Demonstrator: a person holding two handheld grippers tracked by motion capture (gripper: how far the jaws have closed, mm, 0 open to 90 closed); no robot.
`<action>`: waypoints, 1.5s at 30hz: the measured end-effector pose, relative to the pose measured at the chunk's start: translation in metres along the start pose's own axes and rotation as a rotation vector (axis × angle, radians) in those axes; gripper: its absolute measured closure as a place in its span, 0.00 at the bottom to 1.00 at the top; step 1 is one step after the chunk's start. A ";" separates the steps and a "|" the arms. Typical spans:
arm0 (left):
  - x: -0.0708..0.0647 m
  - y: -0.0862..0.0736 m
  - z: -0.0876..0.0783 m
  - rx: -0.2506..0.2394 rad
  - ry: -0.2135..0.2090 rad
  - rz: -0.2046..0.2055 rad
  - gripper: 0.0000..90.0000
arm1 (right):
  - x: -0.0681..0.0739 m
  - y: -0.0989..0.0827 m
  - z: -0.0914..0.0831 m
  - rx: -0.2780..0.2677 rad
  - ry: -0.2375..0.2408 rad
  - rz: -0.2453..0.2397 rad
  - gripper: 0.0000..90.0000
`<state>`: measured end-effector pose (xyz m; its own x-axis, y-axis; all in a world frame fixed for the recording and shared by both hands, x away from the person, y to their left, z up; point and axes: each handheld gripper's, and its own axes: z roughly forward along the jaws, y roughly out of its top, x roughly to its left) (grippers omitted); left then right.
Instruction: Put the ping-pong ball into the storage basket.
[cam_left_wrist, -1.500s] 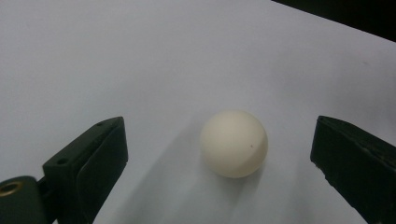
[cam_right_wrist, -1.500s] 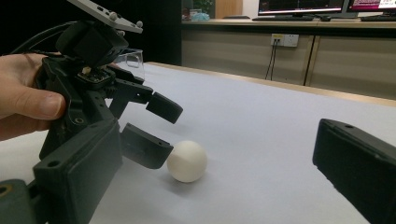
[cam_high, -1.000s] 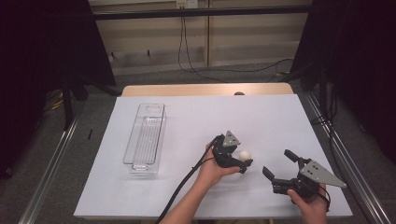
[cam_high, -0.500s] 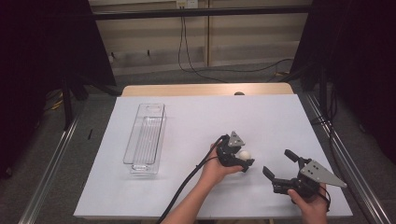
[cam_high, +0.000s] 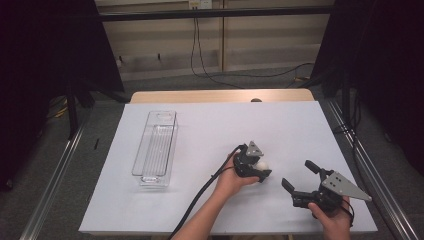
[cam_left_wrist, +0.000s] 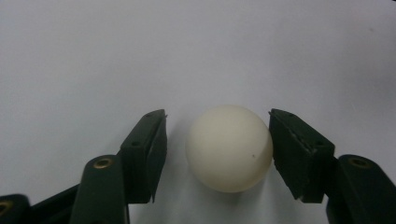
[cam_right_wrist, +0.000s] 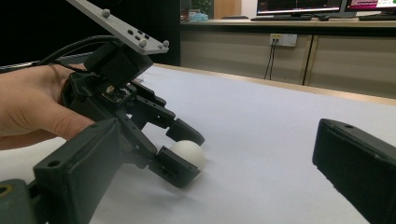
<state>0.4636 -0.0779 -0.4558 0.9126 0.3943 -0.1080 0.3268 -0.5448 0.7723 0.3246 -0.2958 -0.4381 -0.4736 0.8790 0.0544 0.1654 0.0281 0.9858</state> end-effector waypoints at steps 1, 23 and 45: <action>0.001 0.000 0.000 -0.003 -0.005 -0.004 0.45 | 0.000 0.000 0.000 -0.001 -0.001 -0.001 0.01; 0.003 0.003 -0.013 0.005 -0.025 -0.004 0.57 | 0.000 -0.001 0.000 0.001 -0.001 -0.002 0.01; 0.007 0.005 -0.046 -0.001 -0.037 -0.051 0.57 | 0.002 -0.001 0.002 0.009 0.002 -0.008 0.01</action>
<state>0.4606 -0.0434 -0.4239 0.9032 0.3939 -0.1704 0.3728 -0.5237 0.7660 0.3250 -0.2935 -0.4395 -0.4766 0.8779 0.0470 0.1693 0.0393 0.9848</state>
